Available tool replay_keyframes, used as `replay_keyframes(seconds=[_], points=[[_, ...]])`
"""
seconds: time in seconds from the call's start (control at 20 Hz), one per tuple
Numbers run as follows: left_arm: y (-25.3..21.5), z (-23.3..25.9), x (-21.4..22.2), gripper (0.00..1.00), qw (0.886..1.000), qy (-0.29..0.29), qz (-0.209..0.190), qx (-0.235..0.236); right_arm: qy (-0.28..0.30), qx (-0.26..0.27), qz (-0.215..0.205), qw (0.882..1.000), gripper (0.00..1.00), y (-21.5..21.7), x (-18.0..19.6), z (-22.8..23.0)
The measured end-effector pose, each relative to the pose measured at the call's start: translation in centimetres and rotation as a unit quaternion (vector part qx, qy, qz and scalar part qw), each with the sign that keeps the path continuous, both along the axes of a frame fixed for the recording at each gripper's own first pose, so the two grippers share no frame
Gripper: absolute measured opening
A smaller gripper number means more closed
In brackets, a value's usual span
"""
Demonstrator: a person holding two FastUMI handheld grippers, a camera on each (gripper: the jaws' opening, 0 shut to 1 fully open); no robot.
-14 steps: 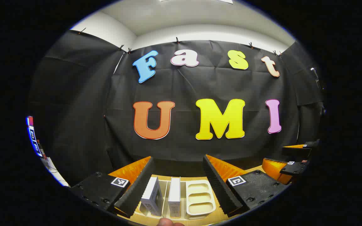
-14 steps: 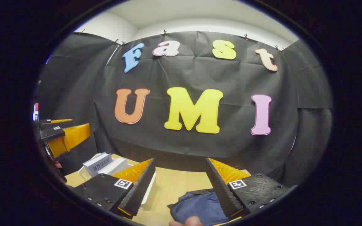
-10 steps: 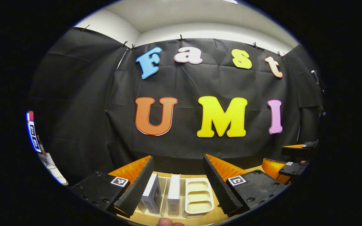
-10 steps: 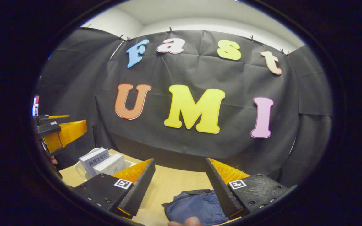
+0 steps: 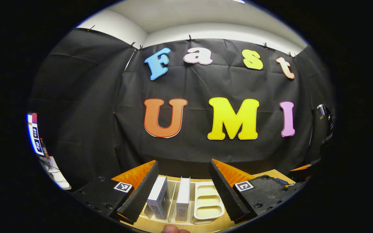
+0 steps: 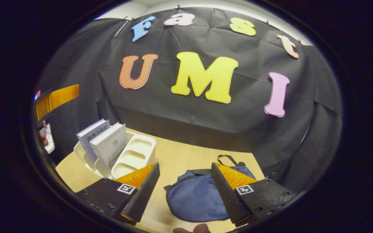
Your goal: Open the schoolbag, grab two books from the bookshelf and put them into the schoolbag.
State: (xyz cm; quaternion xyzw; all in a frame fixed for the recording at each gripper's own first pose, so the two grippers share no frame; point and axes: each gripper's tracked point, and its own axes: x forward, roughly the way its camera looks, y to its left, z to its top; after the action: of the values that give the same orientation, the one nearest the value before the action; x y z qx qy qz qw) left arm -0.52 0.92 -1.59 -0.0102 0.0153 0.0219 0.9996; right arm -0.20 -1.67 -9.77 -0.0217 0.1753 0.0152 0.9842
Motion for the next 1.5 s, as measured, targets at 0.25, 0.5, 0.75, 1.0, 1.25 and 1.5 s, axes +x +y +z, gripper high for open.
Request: replay_keyframes(seconds=[0.25,0.5,0.75,1.0,1.25,1.5], points=[[-0.6,-0.4,0.1,0.99,1.0,0.003,-0.003,0.01,0.047,-0.013,0.013,0.999,0.98,-0.1,-0.3,-3.3],[-1.4,-0.5,-0.1,0.99,1.0,0.005,-0.008,0.015,0.134,-0.03,0.03,0.99,0.99,0.3,-1.4,-8.9],[-1.6,-0.8,-1.1,0.99,1.0,0.005,-0.011,0.022,0.231,-0.047,0.05,0.97,0.96,1.0,-2.3,-15.0],[-1.5,-1.6,-2.0,0.99,0.999,0.015,-0.011,0.032,0.296,-0.063,0.067,0.951,0.99,2.2,-2.4,-19.8],[-0.2,-2.4,-2.8,0.99,0.999,0.03,0.003,0.039,0.331,-0.106,0.063,0.936,0.99,2.1,-2.0,-23.9],[1.3,-3.5,-3.5,0.99,0.998,0.047,0.024,0.033,0.353,-0.127,0.035,0.926,0.96,1.1,-0.6,-26.2]])
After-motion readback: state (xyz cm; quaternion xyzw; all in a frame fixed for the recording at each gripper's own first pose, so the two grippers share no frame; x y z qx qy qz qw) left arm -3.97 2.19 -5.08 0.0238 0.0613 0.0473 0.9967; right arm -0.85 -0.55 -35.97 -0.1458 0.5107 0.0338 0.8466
